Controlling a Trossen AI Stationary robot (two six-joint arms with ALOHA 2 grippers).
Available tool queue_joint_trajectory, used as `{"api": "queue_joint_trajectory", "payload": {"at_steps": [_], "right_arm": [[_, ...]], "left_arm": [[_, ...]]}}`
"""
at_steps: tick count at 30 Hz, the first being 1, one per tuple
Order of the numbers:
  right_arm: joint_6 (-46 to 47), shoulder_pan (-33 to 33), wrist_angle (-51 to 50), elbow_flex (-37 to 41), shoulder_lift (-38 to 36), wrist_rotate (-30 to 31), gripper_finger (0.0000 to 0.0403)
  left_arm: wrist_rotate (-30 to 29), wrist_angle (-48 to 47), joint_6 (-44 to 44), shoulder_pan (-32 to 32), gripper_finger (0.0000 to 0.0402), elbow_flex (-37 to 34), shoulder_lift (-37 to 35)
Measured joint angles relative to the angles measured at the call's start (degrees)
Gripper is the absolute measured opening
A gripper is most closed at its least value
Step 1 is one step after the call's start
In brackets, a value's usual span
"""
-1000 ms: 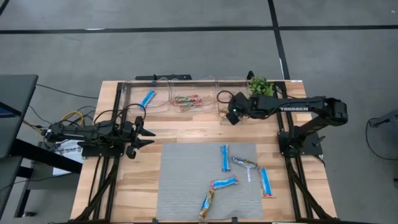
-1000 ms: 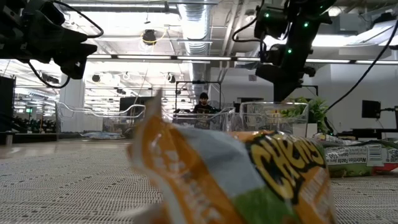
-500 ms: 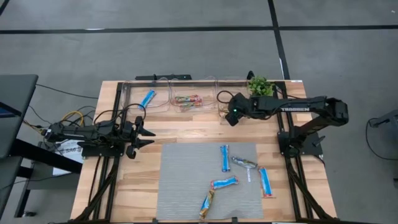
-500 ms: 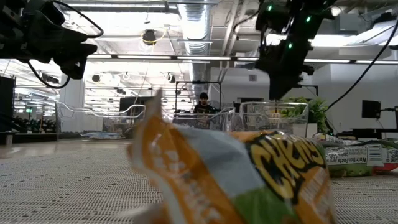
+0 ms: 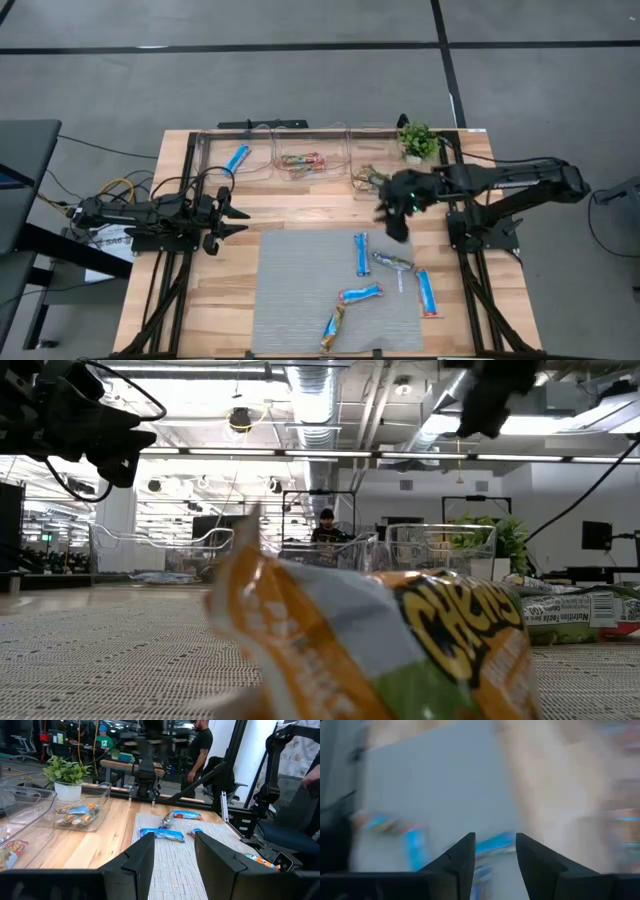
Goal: Pick and place Granola Bars by type
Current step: Put the blue granola bar into the left transparent bin
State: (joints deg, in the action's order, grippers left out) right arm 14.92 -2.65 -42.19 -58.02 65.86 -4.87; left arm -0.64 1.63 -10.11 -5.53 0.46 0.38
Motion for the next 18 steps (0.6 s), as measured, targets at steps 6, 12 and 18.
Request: {"api": "queue_joint_trajectory", "payload": {"at_steps": [6, 12, 18], "right_arm": [[1.8, -7.83, -7.64, -0.46, 0.87, -5.48, 0.0151], [8.38, -13.56, -16.39, -0.42, 7.15, -3.68, 0.0179], [12.29, -18.08, -15.54, -0.41, 14.6, -0.58, 0.0225]], "left_arm": [[-0.01, 0.02, 0.0, 0.01, 0.0132, -0.01, -0.02], [0.0, 0.0, 0.0, 0.01, 0.0132, -0.01, -0.02], [0.0, 0.02, 0.0, 0.0, 0.0132, -0.01, -0.02]]}}
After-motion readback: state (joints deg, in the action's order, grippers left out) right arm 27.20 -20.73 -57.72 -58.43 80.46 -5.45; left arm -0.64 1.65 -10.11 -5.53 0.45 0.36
